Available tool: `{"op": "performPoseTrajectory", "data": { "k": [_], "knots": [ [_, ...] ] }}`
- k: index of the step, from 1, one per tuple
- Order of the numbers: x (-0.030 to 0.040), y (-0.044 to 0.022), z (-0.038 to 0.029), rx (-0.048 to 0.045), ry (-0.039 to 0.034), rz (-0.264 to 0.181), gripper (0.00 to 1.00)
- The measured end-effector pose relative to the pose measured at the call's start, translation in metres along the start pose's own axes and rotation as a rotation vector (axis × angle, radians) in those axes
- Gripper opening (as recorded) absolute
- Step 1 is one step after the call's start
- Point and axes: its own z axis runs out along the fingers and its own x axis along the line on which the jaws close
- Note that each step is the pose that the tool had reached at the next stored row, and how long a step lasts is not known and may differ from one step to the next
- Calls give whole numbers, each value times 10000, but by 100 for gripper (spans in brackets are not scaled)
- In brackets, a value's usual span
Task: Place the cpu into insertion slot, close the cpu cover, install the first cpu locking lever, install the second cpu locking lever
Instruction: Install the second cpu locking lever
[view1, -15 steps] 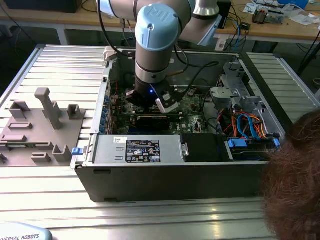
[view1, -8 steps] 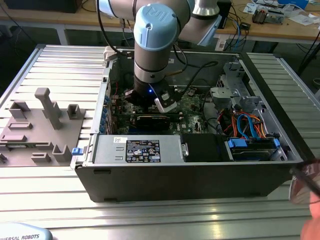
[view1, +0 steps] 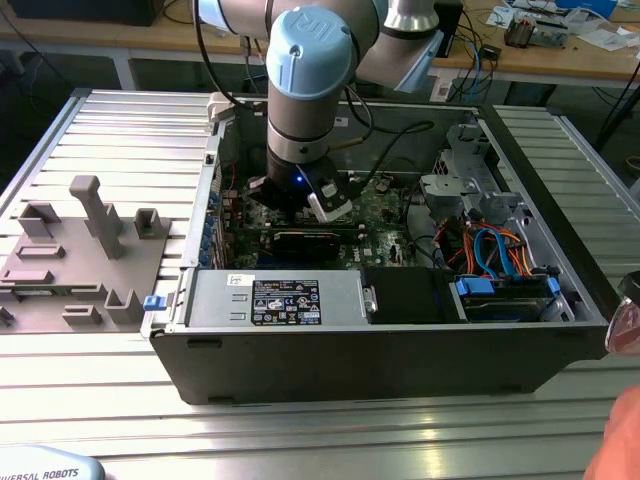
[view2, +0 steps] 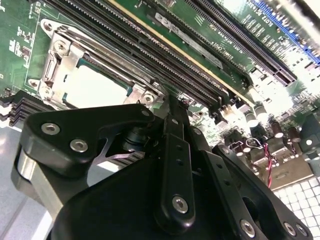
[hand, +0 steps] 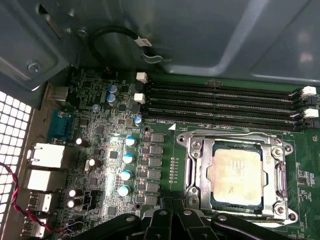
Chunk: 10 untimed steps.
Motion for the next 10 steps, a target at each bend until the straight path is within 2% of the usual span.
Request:
{"op": "performPoseTrajectory", "data": {
  "k": [10],
  "knots": [
    [0, -9, 21, 25, 1, 1, 11]
  ]
}}
